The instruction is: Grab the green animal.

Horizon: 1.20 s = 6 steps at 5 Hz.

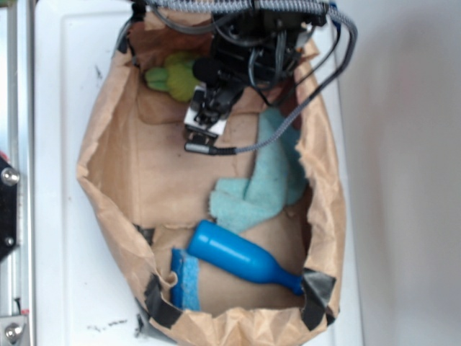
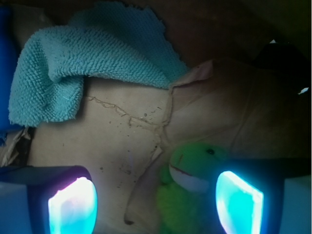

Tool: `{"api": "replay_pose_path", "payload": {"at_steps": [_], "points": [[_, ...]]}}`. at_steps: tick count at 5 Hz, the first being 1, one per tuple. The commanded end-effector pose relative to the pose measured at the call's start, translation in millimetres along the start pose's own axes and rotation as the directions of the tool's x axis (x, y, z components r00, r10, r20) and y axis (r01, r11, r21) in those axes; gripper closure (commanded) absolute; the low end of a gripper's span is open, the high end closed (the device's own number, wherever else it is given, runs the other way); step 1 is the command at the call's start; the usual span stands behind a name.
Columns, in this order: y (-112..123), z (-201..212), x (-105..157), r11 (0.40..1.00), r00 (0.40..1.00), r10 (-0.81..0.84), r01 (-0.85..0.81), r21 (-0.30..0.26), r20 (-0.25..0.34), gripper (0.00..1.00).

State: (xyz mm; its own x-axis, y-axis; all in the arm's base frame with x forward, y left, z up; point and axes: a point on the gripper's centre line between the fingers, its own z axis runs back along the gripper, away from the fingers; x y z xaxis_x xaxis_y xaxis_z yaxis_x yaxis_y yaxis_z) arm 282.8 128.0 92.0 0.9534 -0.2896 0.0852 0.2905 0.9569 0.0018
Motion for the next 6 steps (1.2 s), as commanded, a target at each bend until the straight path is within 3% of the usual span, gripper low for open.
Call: {"api": "replay_pose_path", "payload": {"at_steps": [1, 3, 4, 6], "points": [[15.6, 11.2, -7.6, 0.996, 0.994, -0.009, 0.000, 0.087, 0.107, 0.00], [9.8, -18.8, 13.1, 0.990, 0.996, 0.002, -0.016, 0.142, 0.093, 0.00], [1.7, -31.1, 16.4, 0.990, 0.995, -0.024, 0.010, 0.142, 0.098, 0.00], [-12.7, -47.7, 19.9, 0.974, 0.986, -0.086, 0.052, 0.221, 0.145, 0.00]]}}
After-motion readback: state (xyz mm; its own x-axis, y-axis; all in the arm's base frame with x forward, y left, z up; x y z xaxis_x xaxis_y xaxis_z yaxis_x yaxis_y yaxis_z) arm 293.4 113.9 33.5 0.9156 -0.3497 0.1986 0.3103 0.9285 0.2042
